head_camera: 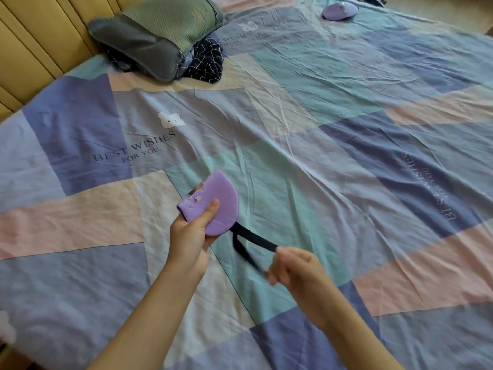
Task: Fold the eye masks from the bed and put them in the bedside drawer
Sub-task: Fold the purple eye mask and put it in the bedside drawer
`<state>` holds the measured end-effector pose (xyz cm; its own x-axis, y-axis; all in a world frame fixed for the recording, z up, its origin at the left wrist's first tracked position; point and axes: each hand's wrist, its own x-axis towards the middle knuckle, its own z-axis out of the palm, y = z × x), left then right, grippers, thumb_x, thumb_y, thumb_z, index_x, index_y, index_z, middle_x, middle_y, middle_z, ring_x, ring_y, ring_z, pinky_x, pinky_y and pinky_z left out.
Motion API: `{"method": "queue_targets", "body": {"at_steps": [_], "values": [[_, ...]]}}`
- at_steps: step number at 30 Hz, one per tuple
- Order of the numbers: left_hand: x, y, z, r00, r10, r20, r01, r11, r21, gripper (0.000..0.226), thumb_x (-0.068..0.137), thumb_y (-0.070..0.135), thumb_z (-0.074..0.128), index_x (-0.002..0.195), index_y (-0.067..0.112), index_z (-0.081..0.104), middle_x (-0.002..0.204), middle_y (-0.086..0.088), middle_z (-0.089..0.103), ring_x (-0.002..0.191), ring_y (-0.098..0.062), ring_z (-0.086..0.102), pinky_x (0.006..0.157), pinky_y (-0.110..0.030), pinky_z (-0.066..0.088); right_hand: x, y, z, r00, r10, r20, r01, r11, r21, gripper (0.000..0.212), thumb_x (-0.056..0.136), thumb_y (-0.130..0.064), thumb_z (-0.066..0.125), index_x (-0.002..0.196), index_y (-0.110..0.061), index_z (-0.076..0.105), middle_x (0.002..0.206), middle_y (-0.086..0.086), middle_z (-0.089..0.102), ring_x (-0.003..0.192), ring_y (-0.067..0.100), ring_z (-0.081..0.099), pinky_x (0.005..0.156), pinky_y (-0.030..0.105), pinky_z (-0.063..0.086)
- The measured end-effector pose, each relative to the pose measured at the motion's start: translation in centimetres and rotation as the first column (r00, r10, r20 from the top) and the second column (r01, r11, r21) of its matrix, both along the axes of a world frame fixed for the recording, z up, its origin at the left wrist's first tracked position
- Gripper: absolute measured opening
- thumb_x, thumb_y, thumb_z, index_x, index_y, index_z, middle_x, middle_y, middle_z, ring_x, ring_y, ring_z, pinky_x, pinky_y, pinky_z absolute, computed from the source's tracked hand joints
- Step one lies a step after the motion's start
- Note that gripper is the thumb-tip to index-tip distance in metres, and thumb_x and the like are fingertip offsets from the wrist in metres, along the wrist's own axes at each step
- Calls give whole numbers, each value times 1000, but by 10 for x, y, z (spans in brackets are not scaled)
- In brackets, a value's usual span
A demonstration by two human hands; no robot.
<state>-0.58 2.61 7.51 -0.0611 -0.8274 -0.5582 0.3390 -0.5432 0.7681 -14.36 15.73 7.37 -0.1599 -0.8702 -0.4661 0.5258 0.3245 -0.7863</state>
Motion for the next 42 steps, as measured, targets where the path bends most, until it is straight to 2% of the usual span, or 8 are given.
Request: {"method": "queue_targets", "body": {"at_steps": [4, 9, 13, 16, 21, 25, 32, 42], "values": [[-3, 5, -5, 1000, 11, -29, -9, 998, 59, 28, 83, 6, 67, 104, 24, 62, 99, 2, 69, 79, -8, 68, 57, -21, 57, -13, -4, 12, 812, -299, 501, 349, 937, -6, 27, 60, -38, 76, 66, -14, 67, 63, 2, 61, 65, 18, 64, 88, 42, 42], [-15, 21, -4, 996, -76, -42, 78, 996, 48, 28, 81, 5, 68, 104, 21, 64, 97, 2, 72, 75, -7, 71, 56, -22, 55, -23, -24, 20, 765, -331, 552, 436, 898, -66, 51, 87, -52, 41, 129, -25, 52, 130, 4, 62, 116, 19, 62, 107, 47, 34], [-14, 19, 1, 992, -65, -108, 70, 996, 46, 28, 83, 5, 64, 109, 15, 63, 98, -1, 72, 78, -9, 71, 57, -22, 56, -25, -27, 6, 966, -97, -239, 114, 992, 57, 46, 93, -55, 36, 129, -31, 52, 105, -16, 72, 100, -9, 63, 104, 33, 36], [-9, 10, 8, 987, -30, -159, 28, 999, -17, 28, 85, 4, 62, 109, 19, 62, 95, 2, 73, 81, -10, 71, 62, -25, 58, -24, -12, -10, 380, 409, -829, -246, 909, 335, 62, 88, -70, 23, 98, -26, 65, 69, -18, 64, 76, -6, 59, 102, 35, 30], [1, 0, 5, 996, 67, -56, -67, 998, 5, 27, 84, 5, 65, 105, 22, 61, 98, 2, 70, 73, -4, 70, 58, -22, 57, -21, 4, -1, 994, 84, -75, -84, 996, 0, 60, 82, -58, 48, 46, -11, 61, 53, 15, 59, 66, 19, 65, 90, 36, 42], [1, 7, -3, 999, -19, -30, 20, 999, 48, 30, 84, 5, 65, 109, 21, 61, 99, 2, 70, 73, -4, 70, 56, -21, 56, -22, -1, 4, 837, -266, 477, 339, 938, -72, 25, 82, -22, 48, 87, -12, 70, 79, 5, 69, 76, 21, 69, 98, 49, 42], [-5, 20, 2, 962, -273, 1, 273, 960, -63, 30, 81, 5, 66, 105, 24, 64, 95, 4, 75, 86, -11, 71, 65, -25, 58, -5, -14, 0, 973, -230, 21, 230, 967, -108, 48, 79, 9, 62, 113, -24, 68, 129, 1, 63, 105, 27, 66, 70, 30, 58], [3, 18, 11, 715, -684, 147, 699, 695, -168, 36, 71, 6, 77, 103, 21, 71, 91, -7, 74, 82, -19, 69, 71, -27, 56, -1, -11, 5, 968, -177, -179, 147, 975, -165, 59, 65, 2, 76, 117, -25, 65, 118, -1, 69, 120, 12, 58, 75, 33, 59]]}}
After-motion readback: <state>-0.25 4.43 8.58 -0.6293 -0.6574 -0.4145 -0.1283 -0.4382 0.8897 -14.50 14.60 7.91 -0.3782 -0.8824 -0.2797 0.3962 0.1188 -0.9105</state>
